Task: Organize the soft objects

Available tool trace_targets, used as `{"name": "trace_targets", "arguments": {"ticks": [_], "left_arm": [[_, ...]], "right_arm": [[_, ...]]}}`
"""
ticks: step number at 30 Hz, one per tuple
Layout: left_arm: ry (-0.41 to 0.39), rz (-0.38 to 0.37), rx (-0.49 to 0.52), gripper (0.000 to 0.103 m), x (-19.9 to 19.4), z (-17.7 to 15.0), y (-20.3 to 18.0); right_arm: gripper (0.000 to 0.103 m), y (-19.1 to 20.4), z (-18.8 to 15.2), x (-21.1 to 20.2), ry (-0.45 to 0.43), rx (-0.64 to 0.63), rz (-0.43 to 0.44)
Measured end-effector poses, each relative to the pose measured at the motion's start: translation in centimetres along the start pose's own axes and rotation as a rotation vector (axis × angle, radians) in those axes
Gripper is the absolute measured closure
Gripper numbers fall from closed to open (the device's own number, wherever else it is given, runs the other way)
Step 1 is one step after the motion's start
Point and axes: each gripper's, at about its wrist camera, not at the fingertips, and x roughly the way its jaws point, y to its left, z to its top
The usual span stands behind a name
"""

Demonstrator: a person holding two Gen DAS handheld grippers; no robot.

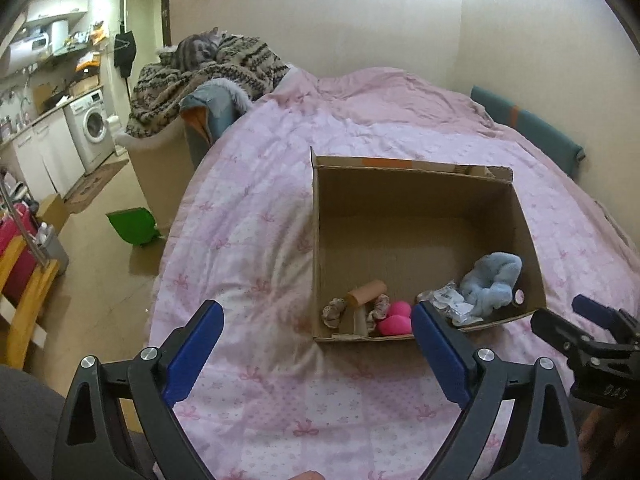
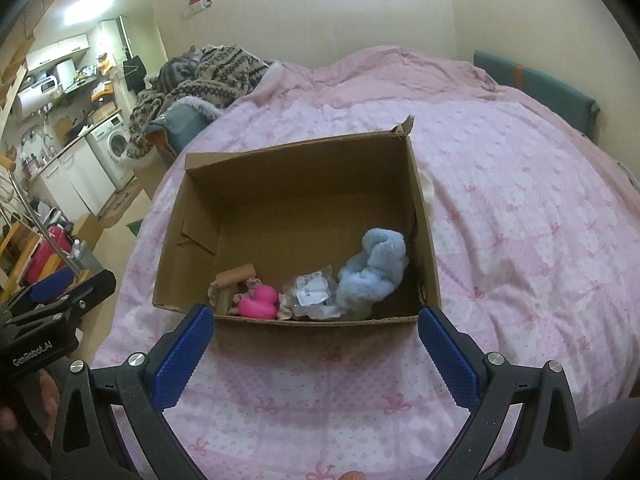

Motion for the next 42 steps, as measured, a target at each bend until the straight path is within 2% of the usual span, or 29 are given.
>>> {"name": "trace_targets", "arguments": {"ticks": [16, 42], "left_arm": [[0.015, -0.014, 0.015, 0.009, 0.01, -0.41, -0.18], [0.020, -0.010, 0.006, 0.009, 0.05, -0.73, 0.12]], "right_arm": [[0.000, 0.15, 0.04, 0.10, -0.022, -0.032, -0.058], [0.000, -0.13, 0.22, 0.15, -0.028, -0.032, -0.060]]}}
